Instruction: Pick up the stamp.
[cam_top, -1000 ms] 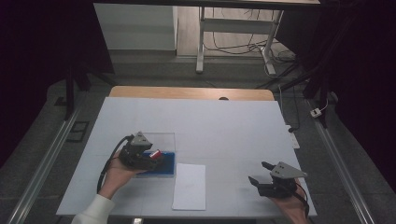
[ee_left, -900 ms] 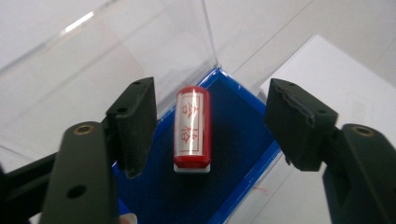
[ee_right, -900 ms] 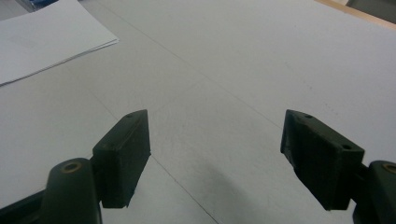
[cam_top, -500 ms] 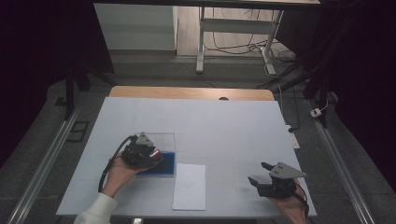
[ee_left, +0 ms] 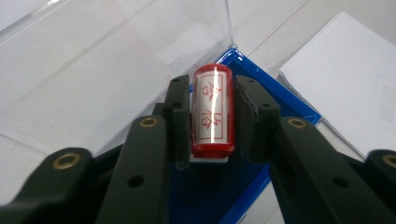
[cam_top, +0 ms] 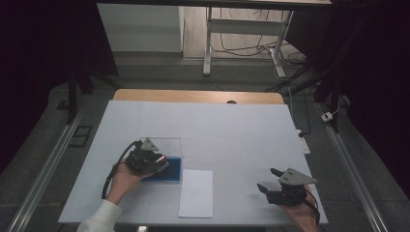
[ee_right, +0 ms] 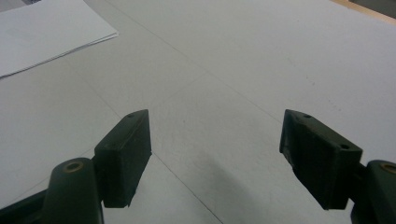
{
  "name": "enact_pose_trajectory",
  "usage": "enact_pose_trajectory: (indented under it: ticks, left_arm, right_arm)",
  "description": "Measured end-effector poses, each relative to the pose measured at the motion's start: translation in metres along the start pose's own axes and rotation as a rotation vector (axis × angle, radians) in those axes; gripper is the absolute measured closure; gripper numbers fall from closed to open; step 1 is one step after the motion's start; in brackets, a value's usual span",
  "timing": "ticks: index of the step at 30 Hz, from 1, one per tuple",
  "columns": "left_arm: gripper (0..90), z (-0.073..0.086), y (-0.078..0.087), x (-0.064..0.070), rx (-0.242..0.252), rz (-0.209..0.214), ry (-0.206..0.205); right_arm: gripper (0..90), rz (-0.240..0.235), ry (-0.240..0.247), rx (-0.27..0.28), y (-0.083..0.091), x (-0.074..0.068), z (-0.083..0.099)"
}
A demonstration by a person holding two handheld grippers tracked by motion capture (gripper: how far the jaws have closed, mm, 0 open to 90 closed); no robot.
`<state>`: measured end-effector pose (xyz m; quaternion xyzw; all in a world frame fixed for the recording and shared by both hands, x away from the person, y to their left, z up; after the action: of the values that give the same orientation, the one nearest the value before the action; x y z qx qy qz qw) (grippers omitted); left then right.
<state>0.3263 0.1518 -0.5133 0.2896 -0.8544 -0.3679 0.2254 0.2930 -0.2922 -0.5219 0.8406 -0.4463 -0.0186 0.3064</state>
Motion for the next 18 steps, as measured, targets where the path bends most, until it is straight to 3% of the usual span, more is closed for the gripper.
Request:
enact_pose_trajectory:
  ticks: [18]
  left_arm:
    - [69.9, 0.0008, 0.0011, -0.0003, -0.001, 0.004, 0.005]
  right_arm:
    - [25.1, -0.005, -0.003, -0.004, -0.0008, 0.0, 0.001]
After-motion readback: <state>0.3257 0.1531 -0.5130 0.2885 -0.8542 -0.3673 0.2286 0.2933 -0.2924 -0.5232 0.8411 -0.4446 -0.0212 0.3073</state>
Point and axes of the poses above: each handheld gripper's, and its own axes: y roughly backward along the jaws, z roughly out of its underside, x roughly to its right, the point moved 3 cm from there along -y, roughly forward along the jaws, and after that the axes turned 10 degrees about z, right-handed, at the moved point
